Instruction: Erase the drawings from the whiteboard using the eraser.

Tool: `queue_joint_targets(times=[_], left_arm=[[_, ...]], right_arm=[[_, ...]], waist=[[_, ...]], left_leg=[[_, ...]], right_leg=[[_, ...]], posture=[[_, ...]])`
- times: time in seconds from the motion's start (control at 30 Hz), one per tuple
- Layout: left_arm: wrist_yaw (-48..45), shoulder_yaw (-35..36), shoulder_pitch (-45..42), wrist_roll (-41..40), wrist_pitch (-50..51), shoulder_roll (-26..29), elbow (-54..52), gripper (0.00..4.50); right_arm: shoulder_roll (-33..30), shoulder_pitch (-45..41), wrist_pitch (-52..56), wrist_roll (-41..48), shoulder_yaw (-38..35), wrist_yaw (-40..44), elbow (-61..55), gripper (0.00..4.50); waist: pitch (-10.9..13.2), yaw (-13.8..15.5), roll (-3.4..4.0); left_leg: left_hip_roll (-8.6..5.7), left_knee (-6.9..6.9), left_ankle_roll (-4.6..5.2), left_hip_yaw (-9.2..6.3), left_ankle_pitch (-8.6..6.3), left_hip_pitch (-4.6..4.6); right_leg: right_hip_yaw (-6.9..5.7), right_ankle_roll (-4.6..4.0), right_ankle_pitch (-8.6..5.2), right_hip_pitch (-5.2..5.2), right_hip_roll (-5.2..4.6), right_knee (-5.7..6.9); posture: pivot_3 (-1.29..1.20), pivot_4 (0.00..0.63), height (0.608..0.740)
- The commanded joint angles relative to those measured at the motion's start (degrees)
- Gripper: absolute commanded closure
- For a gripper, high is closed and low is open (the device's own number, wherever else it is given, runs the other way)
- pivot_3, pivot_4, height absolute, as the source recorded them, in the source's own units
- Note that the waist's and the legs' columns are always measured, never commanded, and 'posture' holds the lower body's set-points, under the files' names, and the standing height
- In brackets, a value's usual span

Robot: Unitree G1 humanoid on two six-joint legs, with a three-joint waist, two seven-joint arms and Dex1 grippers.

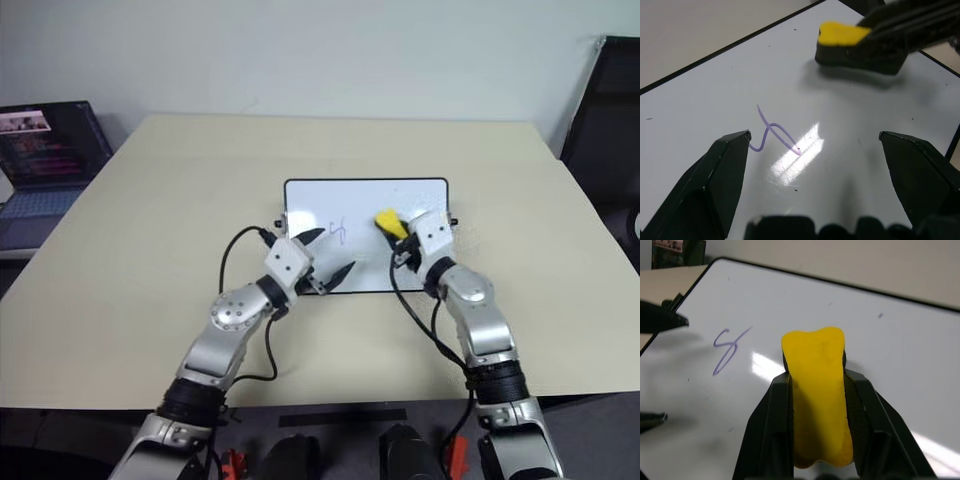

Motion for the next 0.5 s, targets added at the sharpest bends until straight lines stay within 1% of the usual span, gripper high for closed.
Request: queue_joint_targets(times=[0.03,0.17,0.27,0.4,0.5], left_arm=[[0.2,0.1,3.8,-1.5,2.6,-0.2,-8.2,0.00],[3.4,1.3,11.7,-1.8,7.7,-1.0,-17.1,0.00],[8.2,2.6,16.6,0.4,10.8,-1.9,-22.0,0.00],[11.9,3.4,19.1,2.1,13.3,-2.7,-24.4,0.00],[13.1,3.7,19.9,2.6,13.8,-2.6,-24.9,0.00]], right_arm=[[-0.4,0.8,1.3,1.9,-0.9,-0.3,-7.5,3.45],[-0.2,2.1,4.5,2.7,-0.2,-0.5,-12.4,3.45],[0.5,2.0,5.1,2.6,0.9,-0.8,-12.6,3.45],[1.7,0.5,4.4,2.4,2.3,-0.6,-10.7,3.45],[2.9,-2.4,3.3,1.7,3.9,-0.4,-7.4,3.45]], waist=[[0.0,-0.1,0.00],[0.0,-0.2,0.01],[0.0,-0.2,0.01],[0.0,-0.1,0.01],[0.0,-0.2,0.01]], left_leg=[[0.01,-0.02,0.00,0.00,0.00,0.00],[0.11,-0.03,-0.01,-0.06,0.00,-0.02],[0.13,0.00,-0.01,-0.07,0.00,-0.01],[0.10,0.08,0.01,-0.05,0.01,0.05],[0.01,0.08,0.02,-0.03,0.02,0.05]], right_leg=[[0.00,-0.01,0.00,-0.02,0.00,0.01],[0.00,-0.01,-0.01,-0.04,-0.04,0.02],[0.00,0.00,-0.02,-0.04,-0.11,0.04],[-0.01,0.01,-0.01,0.02,-0.14,0.06],[0.00,0.00,-0.01,0.02,-0.14,0.04]], posture=[[0.00,0.150,0.740],[0.00,0.150,0.740],[0.00,0.150,0.740],[0.00,0.150,0.740],[0.00,0.150,0.740]])
